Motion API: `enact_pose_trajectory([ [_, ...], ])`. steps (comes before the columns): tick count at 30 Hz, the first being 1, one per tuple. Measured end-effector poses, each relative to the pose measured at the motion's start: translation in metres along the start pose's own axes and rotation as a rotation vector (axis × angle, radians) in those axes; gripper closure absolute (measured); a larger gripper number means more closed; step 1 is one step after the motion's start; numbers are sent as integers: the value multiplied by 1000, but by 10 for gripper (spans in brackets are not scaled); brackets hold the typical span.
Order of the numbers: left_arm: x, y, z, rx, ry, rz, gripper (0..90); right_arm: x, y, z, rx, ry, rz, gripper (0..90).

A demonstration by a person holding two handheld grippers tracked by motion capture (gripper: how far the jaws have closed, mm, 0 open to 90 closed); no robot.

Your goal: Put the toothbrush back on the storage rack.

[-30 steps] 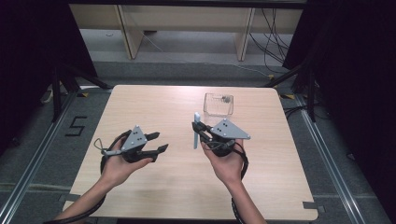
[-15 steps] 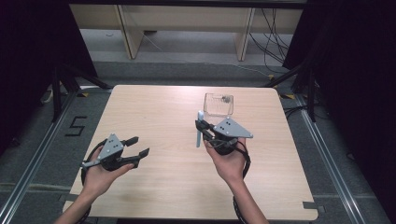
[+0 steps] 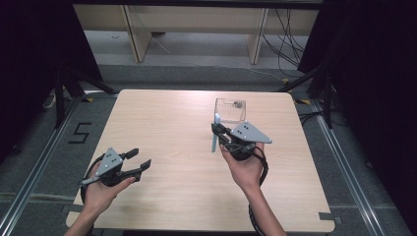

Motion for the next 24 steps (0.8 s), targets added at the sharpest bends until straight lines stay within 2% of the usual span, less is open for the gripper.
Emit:
enact_pose_trajectory([
  [1, 1, -2, 0, -6, -3, 14, 358, 0, 0, 1, -1, -7, -3, 835],
  [2, 0, -4, 0, -16, 3, 0, 355, 1, 0, 2, 6, 1, 4, 835],
  [3, 1, -6, 0, -20, 2, 1, 352, 0, 1, 3, -3, -15, -2, 835],
  [4, 2, -7, 0, -32, -6, 16, 350, 0, 1, 4, -4, -19, 1, 835],
  [5, 2, -8, -1, -16, 0, 15, 347, 1, 1, 5, 2, -4, 5, 836],
  [6, 2, -10, 0, -28, 3, 5, 345, -1, 0, 5, 13, -19, -7, 835],
  [7, 2, -12, 0, -36, 4, 11, 343, -1, 1, 7, 10, -16, -3, 835],
  [8, 3, -12, -1, -26, -1, 24, 340, -1, 1, 8, 14, -19, 0, 835],
  [9, 4, -13, 0, -41, -3, 26, 338, -2, 1, 10, 18, -30, -6, 835],
  [11, 4, -16, 1, -42, 2, 20, 334, -2, 1, 14, 8, -28, -1, 835],
  [13, 6, -18, 0, -35, -5, 43, 331, -3, 2, 17, 10, -35, 0, 835],
  [14, 5, -19, 2, -51, 4, 25, 329, -4, 3, 18, 23, -47, -4, 835],
  [15, 5, -20, 1, -49, 5, 29, 328, -4, 3, 20, 24, -42, 6, 835],
  [16, 6, -21, 1, -44, 7, 33, 327, -5, 4, 23, 21, -58, 0, 835],
  [17, 8, -22, 0, -42, -1, 55, 326, -5, 4, 24, 30, -54, 3, 835],
  [19, 8, -23, 0, -47, 1, 60, 324, -7, 5, 29, 24, -71, 16, 835],
  [20, 6, -24, 1, -64, 11, 39, 324, -8, 6, 31, 35, -76, 2, 835],
  [23, 7, -27, 2, -65, 11, 47, 322, -10, 7, 36, 40, -84, 9, 835],
  [24, 9, -27, 1, -50, 2, 72, 321, -11, 8, 39, 28, -101, 12, 835],
])
Point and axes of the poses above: each handheld gripper's, and its own axes: x roughly forward along the jaws, y roughly out of its top, z roughly to its right, the point moved 2 cm from there along x, roughly forward along the jaws, and after that the axes turned 12 degrees about -z, right-handed, at the moved point
